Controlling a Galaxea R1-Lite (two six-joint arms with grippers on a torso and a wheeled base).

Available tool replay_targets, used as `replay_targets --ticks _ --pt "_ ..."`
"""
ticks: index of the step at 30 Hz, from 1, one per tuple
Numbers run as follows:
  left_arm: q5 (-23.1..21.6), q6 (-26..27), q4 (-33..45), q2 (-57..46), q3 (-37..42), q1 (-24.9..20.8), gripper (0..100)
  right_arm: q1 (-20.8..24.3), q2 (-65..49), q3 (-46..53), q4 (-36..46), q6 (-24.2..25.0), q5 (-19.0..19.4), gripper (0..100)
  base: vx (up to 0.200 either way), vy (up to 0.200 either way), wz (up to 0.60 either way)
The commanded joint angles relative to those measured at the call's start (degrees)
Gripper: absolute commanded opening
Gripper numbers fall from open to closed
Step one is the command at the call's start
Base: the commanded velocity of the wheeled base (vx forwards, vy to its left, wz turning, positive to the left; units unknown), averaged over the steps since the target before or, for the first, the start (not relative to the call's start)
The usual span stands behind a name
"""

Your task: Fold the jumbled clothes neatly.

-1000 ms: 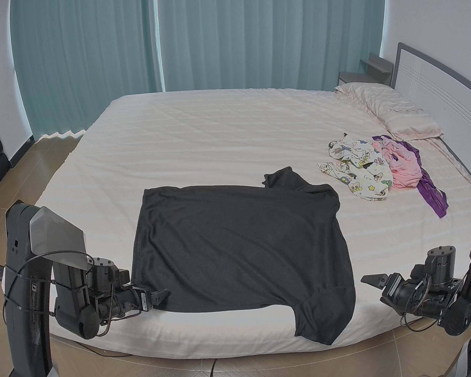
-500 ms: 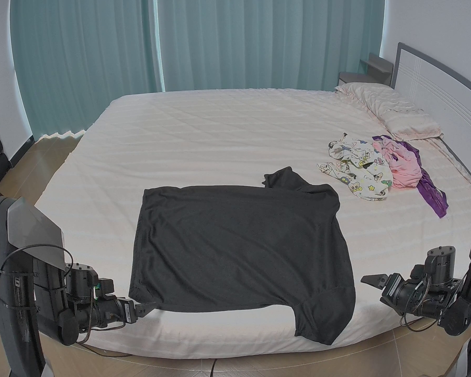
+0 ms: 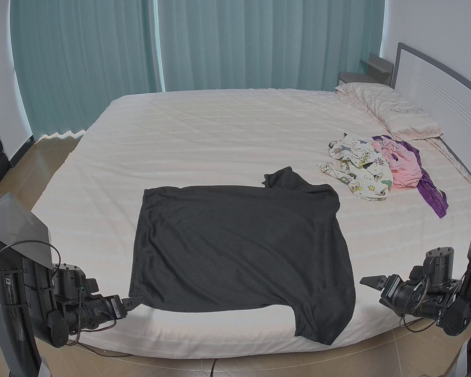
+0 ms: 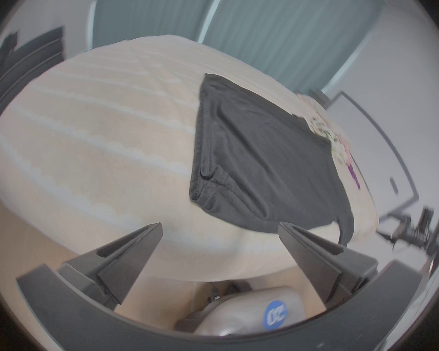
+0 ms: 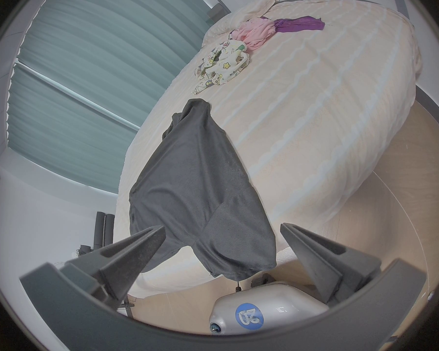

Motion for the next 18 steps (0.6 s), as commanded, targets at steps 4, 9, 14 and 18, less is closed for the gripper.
replay_targets --ticks 4,9,14,18 --pt "12.98 -17.83 0.21 0.26 -4.56 -10.7 100 0.72 1.4 1.01 -0.25 0.02 0.01 100 0.0 0.0 0.0" --pt "16.84 -20.82 0.48 2.46 -5.36 -13.69 100 0.9 1.4 1.01 -0.25 1.08 0.01 100 0.0 0.0 0.0" --pt "22.56 -21.69 0.48 6.06 -8.26 -15.01 100 0.9 1.4 1.01 -0.25 1.08 0.01 100 0.0 0.0 0.0" --pt "24.14 -21.96 0.65 7.64 -9.93 -15.01 100 0.9 1.4 0.92 -0.25 1.17 0.01 100 0.0 0.0 0.0"
